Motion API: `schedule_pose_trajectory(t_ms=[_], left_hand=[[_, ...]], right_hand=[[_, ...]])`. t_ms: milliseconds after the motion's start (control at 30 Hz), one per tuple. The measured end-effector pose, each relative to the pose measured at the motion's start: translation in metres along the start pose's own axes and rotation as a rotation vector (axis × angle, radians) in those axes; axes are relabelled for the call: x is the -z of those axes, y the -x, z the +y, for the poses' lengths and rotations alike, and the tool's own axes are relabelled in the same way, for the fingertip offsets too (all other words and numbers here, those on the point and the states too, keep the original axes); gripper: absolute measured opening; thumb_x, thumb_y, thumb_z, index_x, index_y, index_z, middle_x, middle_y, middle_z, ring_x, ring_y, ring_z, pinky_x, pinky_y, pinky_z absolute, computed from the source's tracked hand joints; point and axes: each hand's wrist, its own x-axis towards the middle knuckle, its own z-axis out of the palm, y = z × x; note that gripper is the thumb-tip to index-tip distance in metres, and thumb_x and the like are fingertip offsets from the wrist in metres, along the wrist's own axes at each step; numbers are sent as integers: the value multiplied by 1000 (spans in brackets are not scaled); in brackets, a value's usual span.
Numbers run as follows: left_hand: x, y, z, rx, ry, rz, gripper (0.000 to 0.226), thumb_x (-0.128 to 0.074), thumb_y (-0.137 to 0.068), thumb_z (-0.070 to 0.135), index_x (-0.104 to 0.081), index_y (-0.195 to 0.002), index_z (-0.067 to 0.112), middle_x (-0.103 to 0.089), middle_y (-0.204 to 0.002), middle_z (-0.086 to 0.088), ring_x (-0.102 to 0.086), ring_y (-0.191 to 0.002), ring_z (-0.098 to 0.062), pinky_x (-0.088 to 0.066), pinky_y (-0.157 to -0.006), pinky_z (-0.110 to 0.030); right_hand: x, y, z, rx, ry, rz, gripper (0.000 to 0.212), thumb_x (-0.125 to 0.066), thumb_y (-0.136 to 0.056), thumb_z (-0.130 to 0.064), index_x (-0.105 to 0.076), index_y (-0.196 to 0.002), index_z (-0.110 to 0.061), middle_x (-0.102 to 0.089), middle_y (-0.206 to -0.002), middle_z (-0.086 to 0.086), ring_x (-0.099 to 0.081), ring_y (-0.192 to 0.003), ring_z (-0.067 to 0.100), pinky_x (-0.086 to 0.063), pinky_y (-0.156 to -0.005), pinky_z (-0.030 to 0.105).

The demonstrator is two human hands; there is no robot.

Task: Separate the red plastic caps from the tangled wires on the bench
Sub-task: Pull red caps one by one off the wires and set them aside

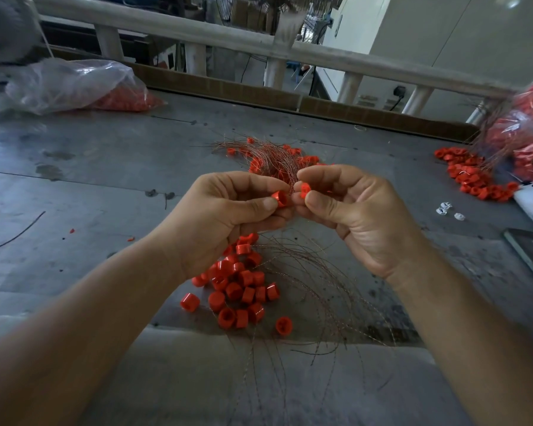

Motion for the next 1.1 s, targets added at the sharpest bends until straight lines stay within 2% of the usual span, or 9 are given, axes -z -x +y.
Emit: schedule_pose_trajectory(t_ms=[133, 267, 400, 533, 733, 900, 1100], left_hand=[[-1, 0, 1, -7, -7, -2, 20, -58, -63, 0, -72, -76, 7, -72, -78, -12, -70, -72, -19, -56, -62, -21], [-1, 1, 0, -22, -20, -4, 20, -59, -63, 1, -72, -77, 7, -72, -78, -12, -70, -73, -19, -56, -63, -21], [-2, 2, 0, -46, -62, 7, 21, -60, -62, 3, -74, -75, 11, -72, -78, -10, -70, -73, -18, -55, -62, -19], [-3, 2, -1, -74, -136, 34, 23, -60, -61, 4, -69, -81, 10, -72, -75, -7, -70, -71, -17, -54, -62, -19], [-4, 3, 1, -79, -234, 63, 22, -61, -59, 8, -67, -80, 11, -71, -70, -4, -69, -65, -13, -53, -60, -16], [-4, 3, 1, -70, -257, 49, 23, -62, -58, 9, -69, -80, 12, -72, -72, -6, -69, -68, -15, -54, -62, -17], [-3, 4, 1, -85, -285, 24, 20, -62, -59, 10, -75, -71, 19, -72, -71, -4, -69, -65, -13, -53, -60, -15]], right_hand=[[-1, 1, 0, 31, 45, -25, 20, -67, -61, -12, -74, -78, -20, -70, -72, -1, -67, -70, 10, -53, -64, 19], [-1, 2, 1, 28, 85, -27, 24, -67, -61, -11, -70, -84, -18, -72, -78, 0, -68, -76, 12, -52, -67, 18], [-4, 2, 1, 69, 144, 24, 24, -67, -60, -12, -67, -84, -17, -71, -75, -2, -68, -72, 11, -52, -64, 17], [-9, 4, 1, 169, 317, 31, 21, -69, -62, -14, -67, -82, -21, -71, -74, -9, -67, -72, 6, -51, -65, 14], [-13, 5, 6, 302, 591, 61, 26, -72, -66, -11, -65, -89, -23, -67, -86, -3, -66, -79, 6, -51, -72, 16], [-13, 4, 6, 302, 582, 62, 28, -73, -65, -11, -64, -86, -26, -66, -84, -4, -65, -76, 7, -51, -71, 16], [-13, 5, 5, 296, 573, 54, 26, -74, -62, -11, -65, -81, -26, -67, -82, -7, -67, -75, 7, -52, -70, 16]])
